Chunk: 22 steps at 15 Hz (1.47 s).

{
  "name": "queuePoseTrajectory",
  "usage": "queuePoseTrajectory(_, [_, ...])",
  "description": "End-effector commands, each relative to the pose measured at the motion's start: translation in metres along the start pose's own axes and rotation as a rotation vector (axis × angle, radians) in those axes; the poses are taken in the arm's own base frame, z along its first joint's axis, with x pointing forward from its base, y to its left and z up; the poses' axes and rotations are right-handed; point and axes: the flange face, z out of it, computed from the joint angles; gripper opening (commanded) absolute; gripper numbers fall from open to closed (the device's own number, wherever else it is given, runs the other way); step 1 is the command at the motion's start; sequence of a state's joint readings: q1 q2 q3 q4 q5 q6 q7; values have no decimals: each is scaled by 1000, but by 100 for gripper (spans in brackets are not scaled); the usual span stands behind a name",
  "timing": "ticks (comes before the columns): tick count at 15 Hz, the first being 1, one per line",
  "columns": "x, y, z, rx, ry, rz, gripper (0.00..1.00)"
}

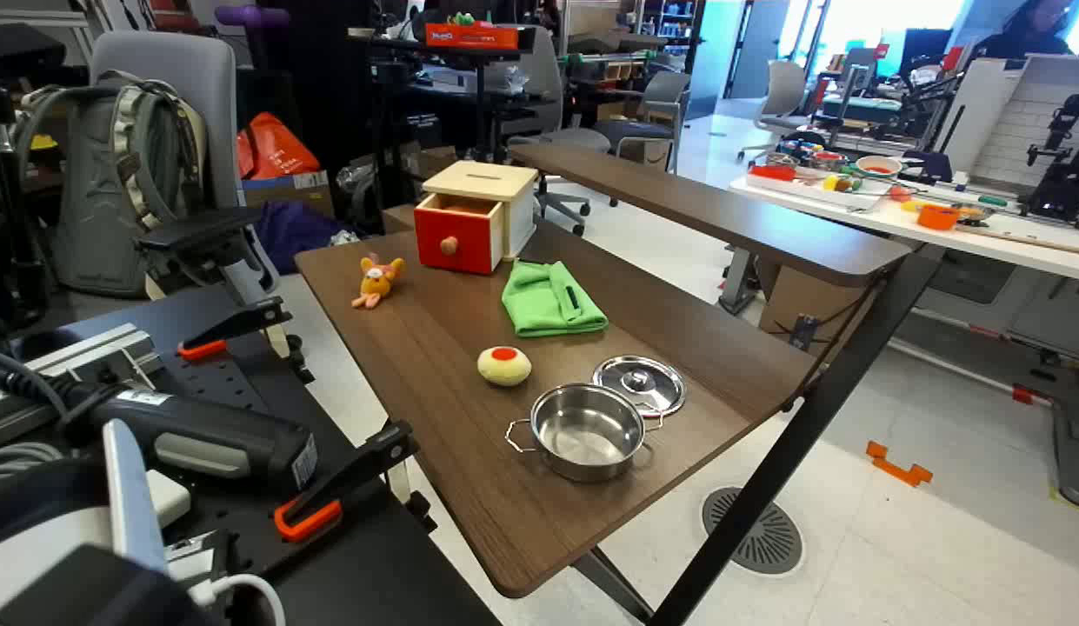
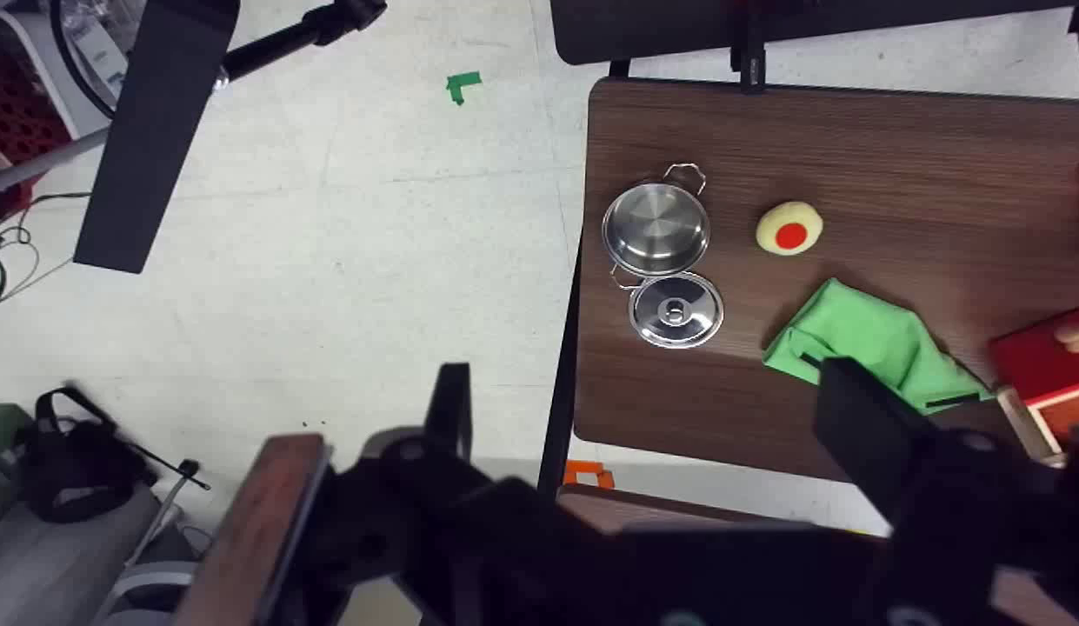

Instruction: Close the red drawer.

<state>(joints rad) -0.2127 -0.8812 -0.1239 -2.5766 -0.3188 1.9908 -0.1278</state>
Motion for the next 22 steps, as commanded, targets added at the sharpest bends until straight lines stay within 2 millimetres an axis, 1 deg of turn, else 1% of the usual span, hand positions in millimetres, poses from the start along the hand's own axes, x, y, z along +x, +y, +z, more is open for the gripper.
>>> queuePoseTrajectory(1, [1,0,-2,0,2,1,100])
queuePoseTrajectory(11, [1,1,-3,-1,5,2,100])
queuePoseTrajectory(12, [3,-2,-2,0,11,-13,100])
queuePoseTrajectory(13, [6,-9,0,8,21,-30,100])
queuePoseTrajectory(19, [26,-70,17,34,58,-217,100])
queuePoseTrajectory(22, [42,-97,30,70,80,-317,100])
